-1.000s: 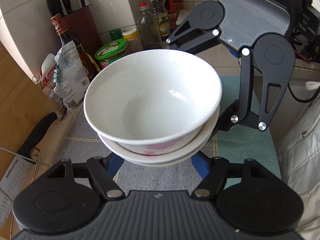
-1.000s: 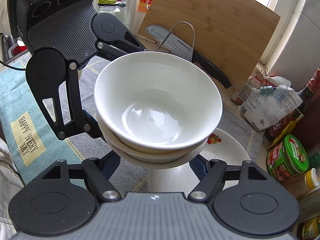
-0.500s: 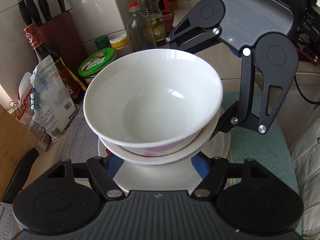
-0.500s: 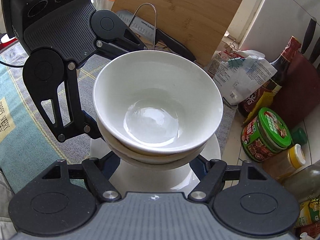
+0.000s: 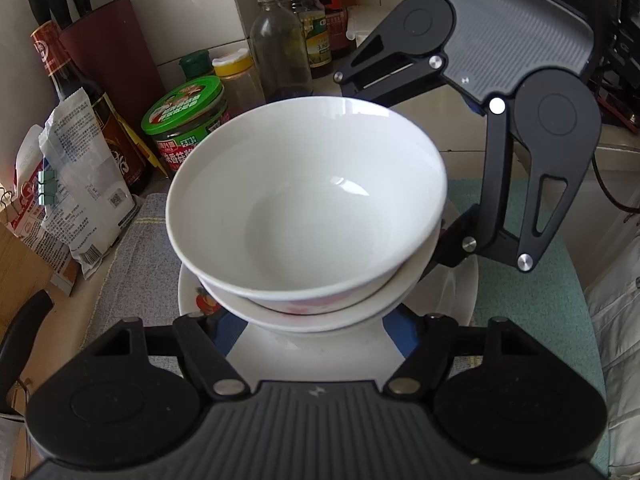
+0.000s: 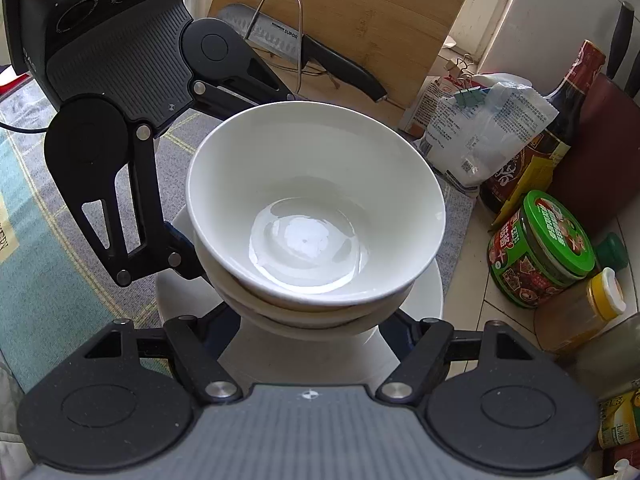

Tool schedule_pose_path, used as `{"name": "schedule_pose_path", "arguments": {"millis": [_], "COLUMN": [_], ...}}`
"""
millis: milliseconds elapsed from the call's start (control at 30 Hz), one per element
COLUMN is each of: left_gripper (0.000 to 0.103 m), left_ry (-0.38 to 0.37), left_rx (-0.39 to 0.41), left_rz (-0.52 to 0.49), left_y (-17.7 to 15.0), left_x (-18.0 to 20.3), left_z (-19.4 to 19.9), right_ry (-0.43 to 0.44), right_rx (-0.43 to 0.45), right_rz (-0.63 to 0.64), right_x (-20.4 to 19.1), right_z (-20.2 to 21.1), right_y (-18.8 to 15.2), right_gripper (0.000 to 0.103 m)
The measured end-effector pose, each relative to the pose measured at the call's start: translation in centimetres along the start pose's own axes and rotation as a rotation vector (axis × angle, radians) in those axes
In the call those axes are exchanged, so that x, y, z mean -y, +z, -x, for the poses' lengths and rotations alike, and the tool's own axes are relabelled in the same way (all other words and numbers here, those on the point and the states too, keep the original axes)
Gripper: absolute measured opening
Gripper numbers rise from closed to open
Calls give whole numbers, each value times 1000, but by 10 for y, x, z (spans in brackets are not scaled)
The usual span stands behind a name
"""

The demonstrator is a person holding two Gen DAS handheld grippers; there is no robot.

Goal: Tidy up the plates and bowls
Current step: 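Carry the bowl stack with both tools over the floral plate stack, then lower the bowls onto the plates and open both tools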

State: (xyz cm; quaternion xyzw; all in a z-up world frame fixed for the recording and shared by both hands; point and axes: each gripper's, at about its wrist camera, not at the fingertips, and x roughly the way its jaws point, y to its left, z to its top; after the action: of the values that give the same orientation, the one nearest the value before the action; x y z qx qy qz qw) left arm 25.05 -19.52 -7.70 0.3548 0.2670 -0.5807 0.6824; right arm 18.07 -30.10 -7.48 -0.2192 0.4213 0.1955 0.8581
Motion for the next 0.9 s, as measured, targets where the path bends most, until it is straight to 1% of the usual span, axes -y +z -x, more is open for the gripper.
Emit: {"name": "schedule_pose_path", "arguments": {"millis": [367,433,500,533,567,600,667,733,900], "left_gripper": [73,75,78,83,92,94,97,102,102], "left_ry": [-20,-18,-17,-11,-2,15,5,28,70], "left_rx": [3,6,19,28,40,51,54,60,61], "left_rz": [12,24,33,35,37,46,69,99,147], "left_y": [-2,-2,-3,-4,-5,-5,-6,-9,-15], "left_x": [-5,-6,-6,-5,-5,-5,-8,-10,-7], "left_z": [-3,-3,-3,-2,-1,2,5,7,14], "right_ry": [-1,2,17,23,14,9,4,-3,-5], "right_rx": [-11,-10,1,11,23,34,35,33,41], "right_rz": [-21,-38,-56,-63,-62,-58,-63,-72,-98], "right_x": [3,4,5,6,5,3,3,4,5], "right_z": [-5,-6,-6,-5,-4,-2,0,1,5], "right_y": [1,0,0,-1,-1,-2,-2,-3,-7], "right_gripper": [80,82,91,96,103,103,103,103,103]}}
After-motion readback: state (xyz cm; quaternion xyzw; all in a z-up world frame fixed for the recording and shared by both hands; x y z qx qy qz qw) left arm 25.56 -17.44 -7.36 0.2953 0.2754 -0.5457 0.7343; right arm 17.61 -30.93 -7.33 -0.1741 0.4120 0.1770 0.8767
